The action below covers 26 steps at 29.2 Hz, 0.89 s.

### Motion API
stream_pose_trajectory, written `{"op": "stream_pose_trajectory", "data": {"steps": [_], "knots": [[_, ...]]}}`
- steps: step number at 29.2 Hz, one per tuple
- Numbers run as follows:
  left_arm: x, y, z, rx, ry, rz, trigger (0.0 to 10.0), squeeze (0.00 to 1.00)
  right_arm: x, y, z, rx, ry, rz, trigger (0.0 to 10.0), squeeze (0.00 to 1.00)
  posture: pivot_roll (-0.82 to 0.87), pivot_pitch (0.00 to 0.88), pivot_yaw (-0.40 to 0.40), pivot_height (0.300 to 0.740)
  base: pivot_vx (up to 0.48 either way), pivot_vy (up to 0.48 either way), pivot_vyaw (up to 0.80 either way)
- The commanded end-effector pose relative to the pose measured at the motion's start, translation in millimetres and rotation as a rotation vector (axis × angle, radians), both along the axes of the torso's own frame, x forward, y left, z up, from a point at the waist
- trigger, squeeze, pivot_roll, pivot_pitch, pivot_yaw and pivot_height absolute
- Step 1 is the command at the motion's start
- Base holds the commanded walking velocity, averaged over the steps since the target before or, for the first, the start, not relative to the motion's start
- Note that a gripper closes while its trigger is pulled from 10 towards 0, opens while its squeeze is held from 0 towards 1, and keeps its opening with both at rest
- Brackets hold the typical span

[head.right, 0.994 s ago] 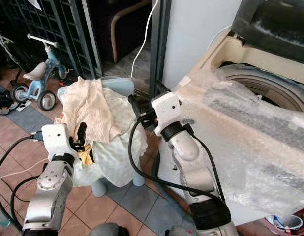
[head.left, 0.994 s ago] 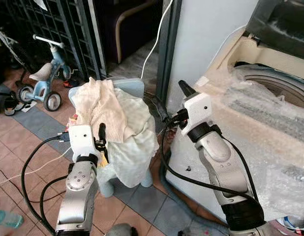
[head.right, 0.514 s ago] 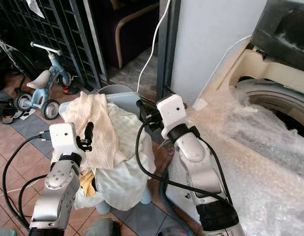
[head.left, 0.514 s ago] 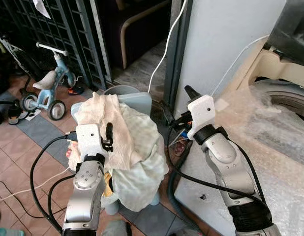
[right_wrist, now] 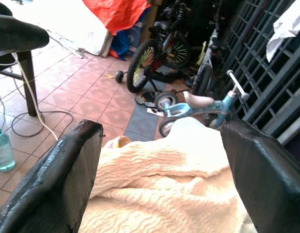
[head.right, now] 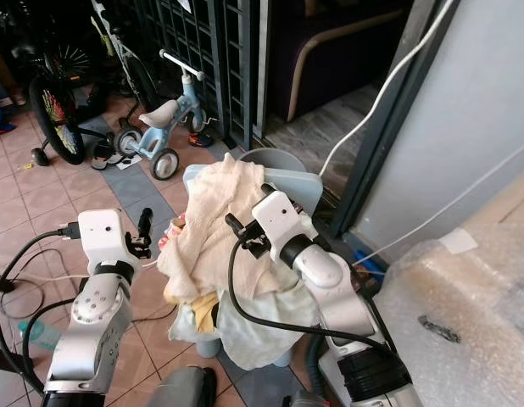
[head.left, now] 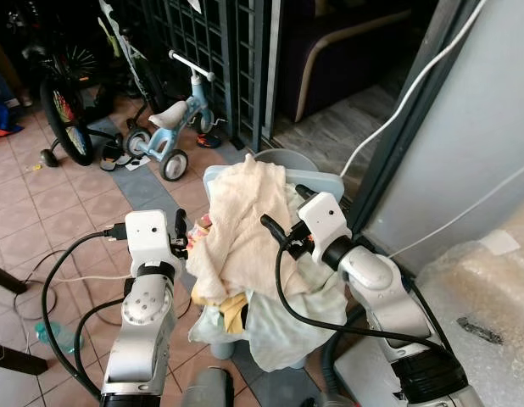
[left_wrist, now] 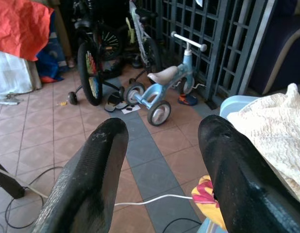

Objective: Clothes washing

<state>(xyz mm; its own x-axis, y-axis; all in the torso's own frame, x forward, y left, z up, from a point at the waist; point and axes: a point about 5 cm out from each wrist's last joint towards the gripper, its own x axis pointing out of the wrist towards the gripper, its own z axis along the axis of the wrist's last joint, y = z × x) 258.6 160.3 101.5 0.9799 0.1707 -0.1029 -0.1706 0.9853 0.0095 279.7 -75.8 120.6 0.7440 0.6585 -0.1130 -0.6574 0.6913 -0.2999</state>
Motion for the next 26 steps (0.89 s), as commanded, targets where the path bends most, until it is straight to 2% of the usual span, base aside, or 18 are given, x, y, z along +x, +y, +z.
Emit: {"op": "stream_pose_trajectory", "data": {"steps": [1,5,9,12,15,22,23,24,25,26], "knots": [[-2.3,-5.2,0.8,-0.015,0.008,-0.016,10.0,0.00,0.3,-8.8,-18.1,-0.068,0.092,-0.010,10.0,0.00,0.03,0.053,0.023,0.740,0.000,0.000,0.00],[-6.9,-0.7,-4.7,0.000,0.055,-0.018,10.0,0.00,1.3,-11.0,-35.1,-0.142,0.162,-0.028,10.0,0.00,0.04,0.053,0.024,0.740,0.000,0.000,0.00],[-13.1,6.4,-17.2,-0.010,0.145,0.002,10.0,0.00,0.4,-13.8,-52.7,-0.142,0.283,-0.084,10.0,0.00,0.05,0.054,0.022,0.740,0.000,0.000,0.00],[-15.6,7.1,-20.7,-0.008,0.164,0.000,10.0,0.00,0.0,-17.4,-64.9,-0.135,0.365,-0.145,10.0,0.00,0.05,0.055,0.021,0.740,0.000,0.000,0.00],[-16.0,4.7,-20.4,-0.055,0.153,-0.020,10.0,0.00,0.6,-18.2,-77.7,-0.006,0.503,-0.235,10.0,0.00,0.05,0.055,0.023,0.740,0.000,0.000,0.00],[-14.9,4.3,-17.9,-0.054,0.159,-0.025,10.0,0.00,14.5,-8.1,-79.5,0.068,0.523,-0.345,10.0,0.00,0.06,0.063,0.033,0.740,0.000,0.000,0.00],[-14.9,4.1,-17.6,-0.053,0.158,-0.026,10.0,0.00,15.7,-6.0,-79.6,0.080,0.531,-0.355,3.6,0.00,0.07,0.064,0.035,0.740,0.000,0.000,0.00],[-14.9,3.9,-17.1,-0.053,0.157,-0.027,10.0,0.00,17.1,-2.9,-79.9,0.100,0.544,-0.365,3.6,0.00,0.07,0.065,0.036,0.740,0.000,0.000,0.00],[-15.1,4.0,-16.8,-0.052,0.156,-0.028,10.0,0.00,17.9,-0.1,-80.1,0.119,0.555,-0.375,0.0,0.00,0.07,0.065,0.036,0.740,0.000,0.000,0.00],[-15.3,4.2,-16.3,-0.051,0.155,-0.026,10.0,0.00,18.1,3.1,-80.3,0.126,0.561,-0.375,0.0,0.00,0.08,0.066,0.035,0.740,0.000,0.000,0.00]]}}
